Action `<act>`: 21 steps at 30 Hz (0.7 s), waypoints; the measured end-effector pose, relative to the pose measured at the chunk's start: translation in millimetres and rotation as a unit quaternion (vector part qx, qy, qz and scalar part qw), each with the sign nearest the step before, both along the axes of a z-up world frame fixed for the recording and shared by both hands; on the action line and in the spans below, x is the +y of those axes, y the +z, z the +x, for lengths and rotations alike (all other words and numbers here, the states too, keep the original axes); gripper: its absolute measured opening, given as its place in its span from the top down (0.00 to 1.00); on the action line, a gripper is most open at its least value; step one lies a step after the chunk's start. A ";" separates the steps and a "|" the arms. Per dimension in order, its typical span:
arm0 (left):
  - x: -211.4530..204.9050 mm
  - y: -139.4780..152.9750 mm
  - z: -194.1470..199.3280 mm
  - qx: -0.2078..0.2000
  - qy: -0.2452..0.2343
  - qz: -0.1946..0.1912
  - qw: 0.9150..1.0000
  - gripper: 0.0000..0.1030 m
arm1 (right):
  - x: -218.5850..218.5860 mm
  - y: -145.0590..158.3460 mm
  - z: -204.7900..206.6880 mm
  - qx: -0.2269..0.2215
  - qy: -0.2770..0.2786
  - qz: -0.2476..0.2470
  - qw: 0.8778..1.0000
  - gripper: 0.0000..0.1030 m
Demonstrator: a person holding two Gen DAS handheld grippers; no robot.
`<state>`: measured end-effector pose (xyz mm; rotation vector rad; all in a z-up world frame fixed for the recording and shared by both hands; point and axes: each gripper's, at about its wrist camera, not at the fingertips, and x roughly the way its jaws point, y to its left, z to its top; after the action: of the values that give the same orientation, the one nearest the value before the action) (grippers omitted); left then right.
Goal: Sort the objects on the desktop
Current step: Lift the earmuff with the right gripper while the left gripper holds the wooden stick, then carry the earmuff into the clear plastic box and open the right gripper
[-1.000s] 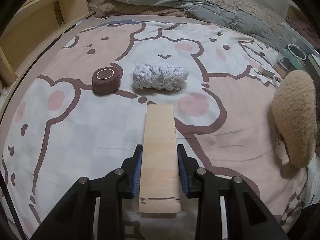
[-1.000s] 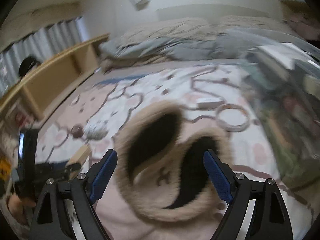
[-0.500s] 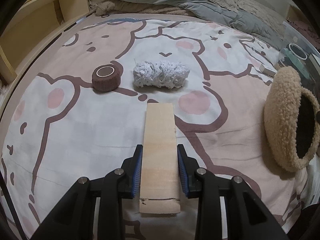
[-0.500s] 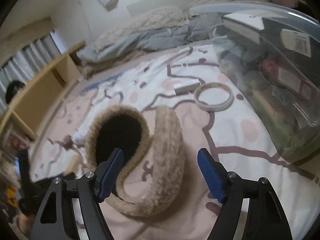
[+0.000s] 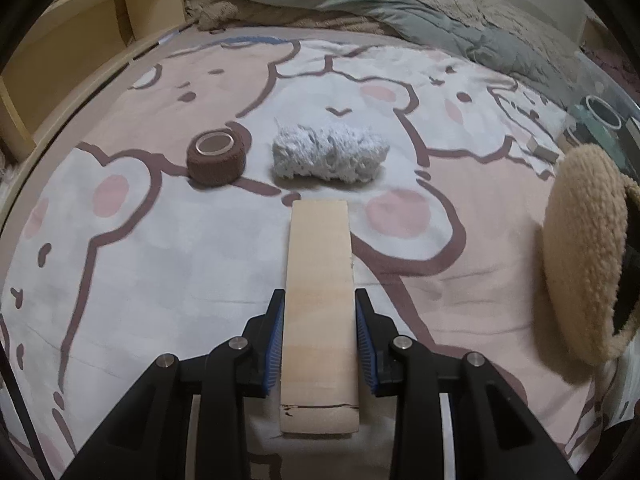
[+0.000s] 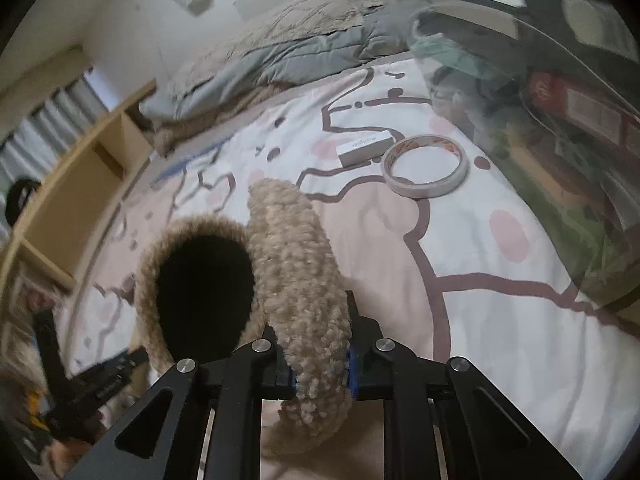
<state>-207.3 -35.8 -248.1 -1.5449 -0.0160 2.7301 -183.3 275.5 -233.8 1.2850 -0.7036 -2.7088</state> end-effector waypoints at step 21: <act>3.1 33.2 19.8 0.054 -0.010 0.029 0.998 0.68 | 28.4 112.7 28.0 0.120 0.004 -0.006 0.993 0.83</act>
<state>-187.5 -32.8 -214.9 -1.3737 -0.0779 2.7662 -155.3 303.9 -121.1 0.9331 -0.6835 -2.7830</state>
